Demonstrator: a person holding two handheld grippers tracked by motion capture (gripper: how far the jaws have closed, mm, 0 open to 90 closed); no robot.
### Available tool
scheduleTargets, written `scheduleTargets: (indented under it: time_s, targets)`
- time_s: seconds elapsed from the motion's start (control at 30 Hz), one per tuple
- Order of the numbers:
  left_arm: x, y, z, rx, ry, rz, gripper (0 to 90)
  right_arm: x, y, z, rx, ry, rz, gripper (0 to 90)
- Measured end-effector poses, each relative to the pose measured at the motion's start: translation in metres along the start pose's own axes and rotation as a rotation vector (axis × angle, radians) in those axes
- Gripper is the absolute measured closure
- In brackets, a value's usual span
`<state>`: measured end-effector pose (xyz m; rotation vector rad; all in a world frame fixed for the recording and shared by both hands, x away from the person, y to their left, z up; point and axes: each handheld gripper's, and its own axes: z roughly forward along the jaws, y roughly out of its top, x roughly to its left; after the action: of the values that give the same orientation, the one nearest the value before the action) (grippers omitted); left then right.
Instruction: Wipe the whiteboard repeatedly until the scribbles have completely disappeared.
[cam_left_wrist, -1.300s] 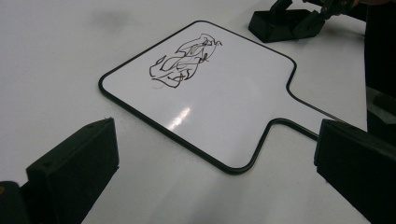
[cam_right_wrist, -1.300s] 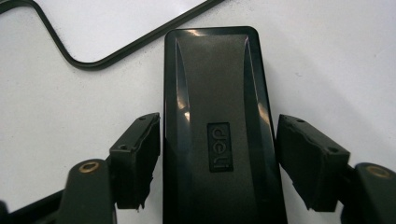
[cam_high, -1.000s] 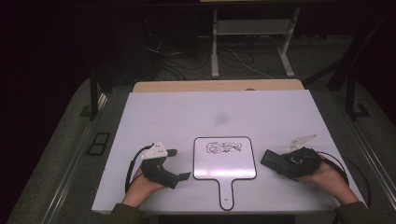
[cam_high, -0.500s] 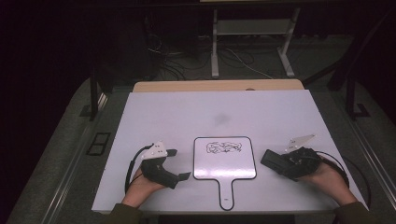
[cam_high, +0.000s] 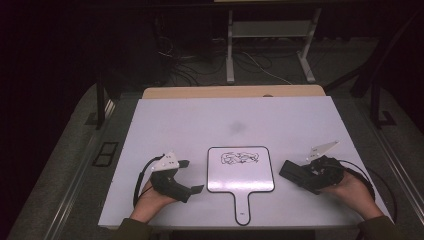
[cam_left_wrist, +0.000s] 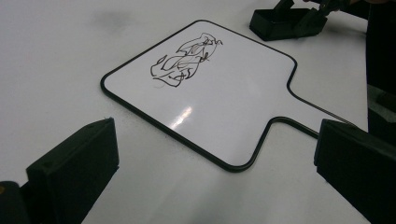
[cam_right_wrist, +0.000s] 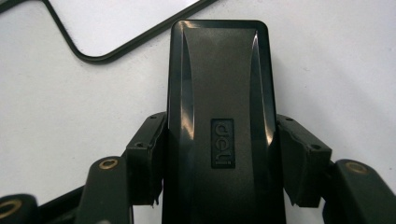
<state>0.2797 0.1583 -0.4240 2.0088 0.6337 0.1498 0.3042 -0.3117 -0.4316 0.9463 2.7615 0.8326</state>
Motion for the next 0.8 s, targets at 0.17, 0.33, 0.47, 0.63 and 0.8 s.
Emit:
scheduleTargets:
  time_s: [0.17,0.33,0.47,0.63,0.8]
  targets:
    - [0.001,0.0,0.0,0.001,-0.004,-0.004,0.0,-0.001,0.002,-0.004,-0.017,0.011,0.008,38.6]
    - [0.0,-0.001,0.001,0.013,-0.007,-0.007,0.0,-0.002,0.004,-0.008,-0.031,0.013,0.016,38.6]
    - [0.0,0.0,0.001,0.012,-0.006,-0.013,0.0,-0.001,0.008,-0.012,-0.043,0.012,0.013,38.6]
    - [-0.001,0.0,0.002,0.019,-0.003,-0.006,0.0,-0.001,0.011,-0.014,-0.051,0.012,0.018,38.6]
    - [-0.001,-0.001,0.003,0.016,-0.004,-0.005,0.0,-0.002,0.016,-0.016,-0.059,0.018,0.019,38.5]
